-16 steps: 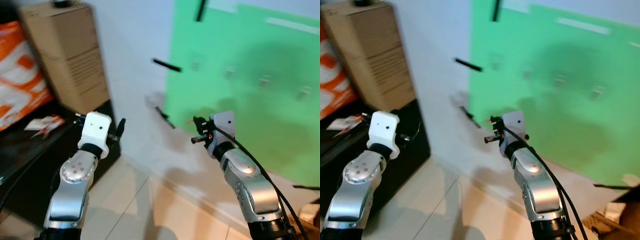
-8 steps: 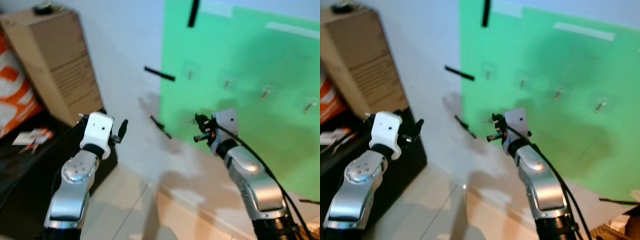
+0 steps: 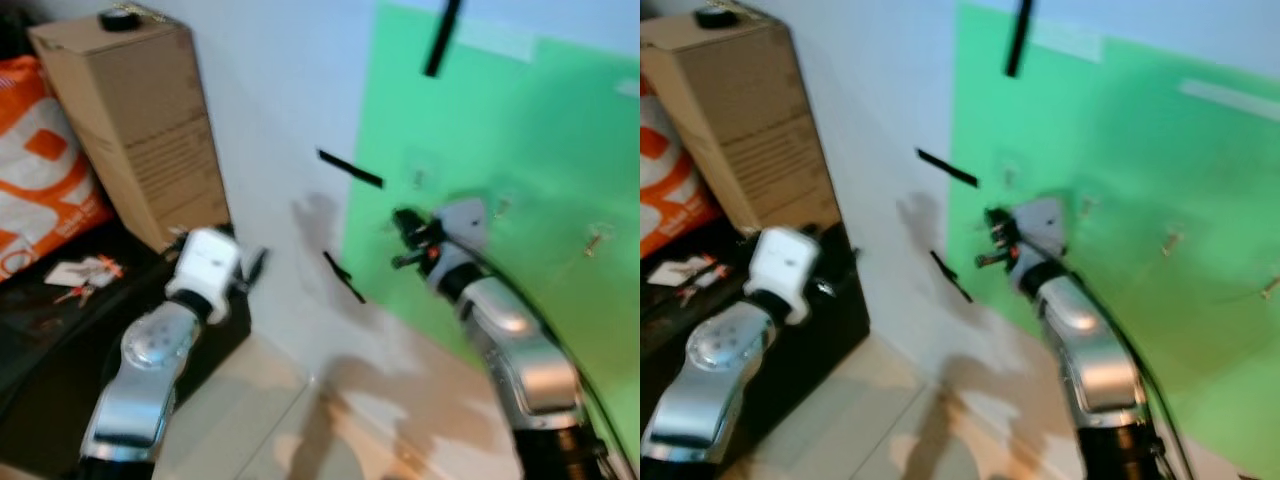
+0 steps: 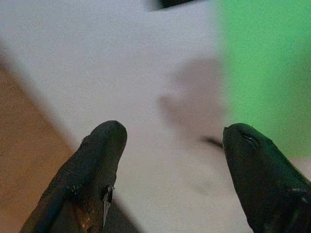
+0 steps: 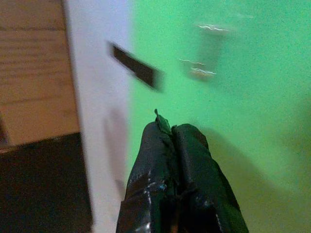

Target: Hang keys on a hook

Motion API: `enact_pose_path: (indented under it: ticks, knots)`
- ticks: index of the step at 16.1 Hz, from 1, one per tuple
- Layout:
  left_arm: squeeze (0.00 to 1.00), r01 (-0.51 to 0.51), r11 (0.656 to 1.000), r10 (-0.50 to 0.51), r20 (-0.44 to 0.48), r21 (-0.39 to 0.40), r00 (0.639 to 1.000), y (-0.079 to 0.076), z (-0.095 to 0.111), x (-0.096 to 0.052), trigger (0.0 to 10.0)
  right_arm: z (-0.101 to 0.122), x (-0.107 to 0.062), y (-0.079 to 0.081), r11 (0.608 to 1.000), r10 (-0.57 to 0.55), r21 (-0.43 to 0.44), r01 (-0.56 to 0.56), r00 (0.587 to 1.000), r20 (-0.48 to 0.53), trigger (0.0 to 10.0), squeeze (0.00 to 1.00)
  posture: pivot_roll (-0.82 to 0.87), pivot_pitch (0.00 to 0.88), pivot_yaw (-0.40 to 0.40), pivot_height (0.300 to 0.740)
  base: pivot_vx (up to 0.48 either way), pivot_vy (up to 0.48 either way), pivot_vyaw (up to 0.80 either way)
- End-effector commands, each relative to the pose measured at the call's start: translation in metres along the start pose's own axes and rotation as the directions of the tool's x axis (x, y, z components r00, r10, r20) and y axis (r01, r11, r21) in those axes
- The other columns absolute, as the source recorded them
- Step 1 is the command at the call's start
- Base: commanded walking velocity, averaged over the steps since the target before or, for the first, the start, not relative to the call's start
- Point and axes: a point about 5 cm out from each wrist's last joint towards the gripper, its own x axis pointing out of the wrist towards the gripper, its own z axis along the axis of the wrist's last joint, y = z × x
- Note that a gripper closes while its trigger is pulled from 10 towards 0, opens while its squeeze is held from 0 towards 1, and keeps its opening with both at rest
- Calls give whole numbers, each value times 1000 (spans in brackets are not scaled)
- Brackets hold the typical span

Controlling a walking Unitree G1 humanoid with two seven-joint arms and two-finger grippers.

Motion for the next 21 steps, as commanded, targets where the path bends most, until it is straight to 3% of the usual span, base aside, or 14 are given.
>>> enact_pose_path:
  ticks: [1,7,15,21]
  knots:
    - [0,37,999,-37,28,19,999,2,6,-3,10000,14,1,2,1000,21,3,-21,999,49,10000,0,1,0,-5,740,0,0,0]
    - [0,232,971,-233,5,50,973,-8,2,-12,10000,33,2,0,999,36,-28,-33,994,101,10000,0,0,0,-3,740,0,0,0]
    - [0,328,943,-330,21,66,944,-16,6,-14,10000,43,16,5,999,39,-35,-36,995,92,10000,0,9,0,-8,740,0,0,0]
    - [0,344,937,-346,36,62,937,-19,9,-15,10000,41,23,10,993,55,-106,-52,998,34,10000,0,11,0,-15,740,0,0,0]
